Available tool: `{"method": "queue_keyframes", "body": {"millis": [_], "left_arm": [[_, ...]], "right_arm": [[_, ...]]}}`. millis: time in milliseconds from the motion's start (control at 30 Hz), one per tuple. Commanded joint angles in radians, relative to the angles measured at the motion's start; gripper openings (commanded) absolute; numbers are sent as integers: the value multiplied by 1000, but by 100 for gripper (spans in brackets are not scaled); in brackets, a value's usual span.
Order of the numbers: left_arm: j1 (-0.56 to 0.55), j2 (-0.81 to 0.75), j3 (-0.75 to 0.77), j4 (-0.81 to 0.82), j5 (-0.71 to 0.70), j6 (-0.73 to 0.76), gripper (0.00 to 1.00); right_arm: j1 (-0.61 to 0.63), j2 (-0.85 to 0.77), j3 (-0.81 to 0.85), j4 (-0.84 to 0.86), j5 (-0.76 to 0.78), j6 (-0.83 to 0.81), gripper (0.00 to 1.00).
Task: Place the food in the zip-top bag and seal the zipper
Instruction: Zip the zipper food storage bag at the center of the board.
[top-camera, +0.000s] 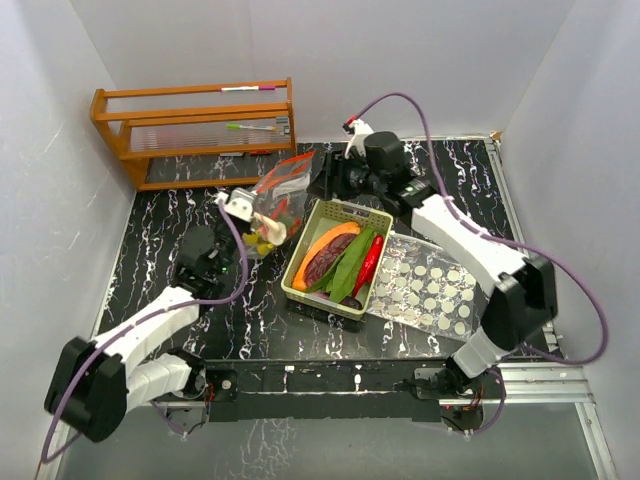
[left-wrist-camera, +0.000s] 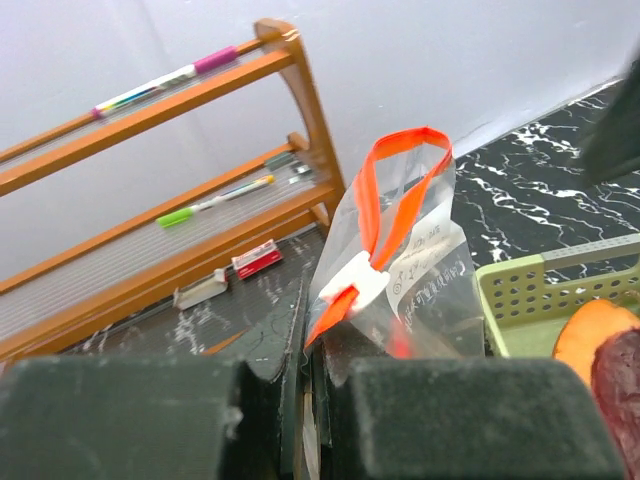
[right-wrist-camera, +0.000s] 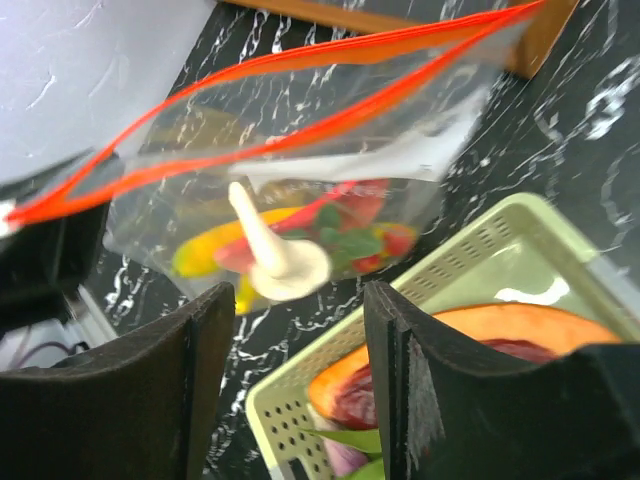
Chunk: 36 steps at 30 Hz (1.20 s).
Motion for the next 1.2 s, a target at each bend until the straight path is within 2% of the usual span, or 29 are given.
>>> {"method": "queue_keyframes", "body": {"millis": [0, 100, 167, 367, 633, 867, 1167], "left_arm": [[85, -140, 52, -245, 175, -58, 0], [107, -210, 106, -396, 239, -53, 0], [120, -226, 183, -568, 299, -57, 0], [154, -157, 474, -979, 533, -49, 0], [182, -38, 699, -1288, 731, -71, 0], [184, 2, 735, -1373, 795, -71, 0], [184, 26, 748, -1372, 823, -72, 0]], "right_arm": [[-20, -191, -48, 83, 35, -287, 57], [-20, -240, -69, 120, -86, -434, 57], [-21, -267, -76, 139, -184, -515, 59], [-21, -294, -73, 161, -386, -668, 61], [-19, -284, -57, 255, -467, -742, 57], [16, -228, -18, 318, -575, -773, 56], [123, -115, 83, 265, -586, -834, 52]]}}
